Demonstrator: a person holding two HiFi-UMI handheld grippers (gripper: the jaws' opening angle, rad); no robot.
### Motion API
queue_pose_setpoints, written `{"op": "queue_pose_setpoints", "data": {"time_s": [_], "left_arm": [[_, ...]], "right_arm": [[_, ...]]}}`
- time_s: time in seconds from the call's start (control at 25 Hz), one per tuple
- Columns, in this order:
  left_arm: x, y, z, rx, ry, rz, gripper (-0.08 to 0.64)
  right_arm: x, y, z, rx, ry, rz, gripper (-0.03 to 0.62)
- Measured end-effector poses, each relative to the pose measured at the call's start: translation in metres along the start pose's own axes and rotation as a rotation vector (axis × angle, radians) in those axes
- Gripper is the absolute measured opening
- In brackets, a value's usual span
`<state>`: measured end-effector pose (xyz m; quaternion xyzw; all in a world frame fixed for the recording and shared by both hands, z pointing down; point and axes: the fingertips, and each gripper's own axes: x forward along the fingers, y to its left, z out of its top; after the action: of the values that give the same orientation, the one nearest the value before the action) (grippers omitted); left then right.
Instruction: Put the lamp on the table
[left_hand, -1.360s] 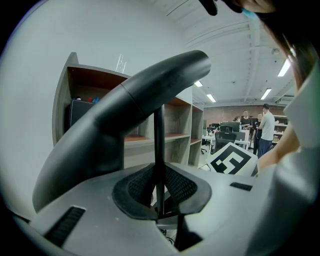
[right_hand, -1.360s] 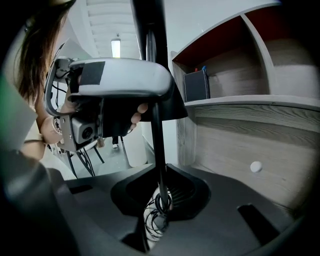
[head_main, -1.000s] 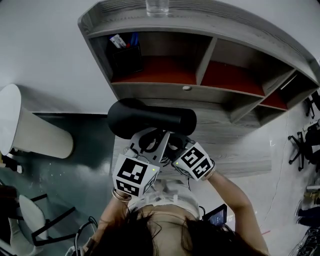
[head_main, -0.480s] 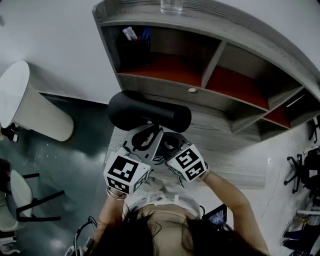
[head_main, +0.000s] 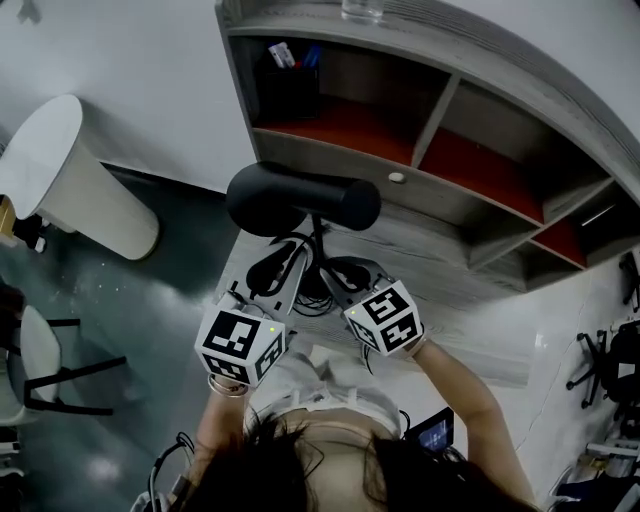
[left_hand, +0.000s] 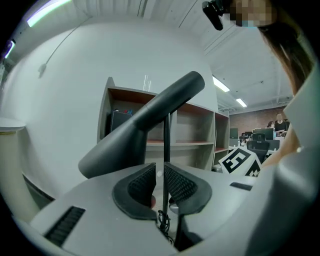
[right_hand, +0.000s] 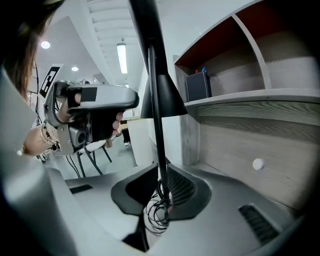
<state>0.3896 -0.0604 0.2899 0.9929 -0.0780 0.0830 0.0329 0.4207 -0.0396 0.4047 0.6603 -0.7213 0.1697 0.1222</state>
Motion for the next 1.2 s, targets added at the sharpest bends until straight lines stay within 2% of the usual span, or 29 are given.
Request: {"op": "queue_pose_setpoints", "data": {"time_s": [0.28,0.56,1.04,1.2], "left_arm": [[-0.039,0.002,-0.011,-0.028,0.034,0.03,0.047],[-0.091,-0.017,-0.027,-0.031,0.057,-0.001,0.044],[-0.192,-0.061,-0.047,-0.056,0.0,-0.04,0.025],[-0.217,-0.071,-0.054,-0.072,-0.008,-0.059,0.014]], "right_arm": [[-0.021,0.018,-0.003,0.041,-0.004,-0.07,0.058],[-0.055,0.052,-0.003,0.062,-0.044,-0.16,0.041],[-0.118,0.141,-0.007,0.106,-0.099,-0.27,0.031],[-0.136,0.174,-0.006,0.12,-0.114,-0.279,0.026]]}}
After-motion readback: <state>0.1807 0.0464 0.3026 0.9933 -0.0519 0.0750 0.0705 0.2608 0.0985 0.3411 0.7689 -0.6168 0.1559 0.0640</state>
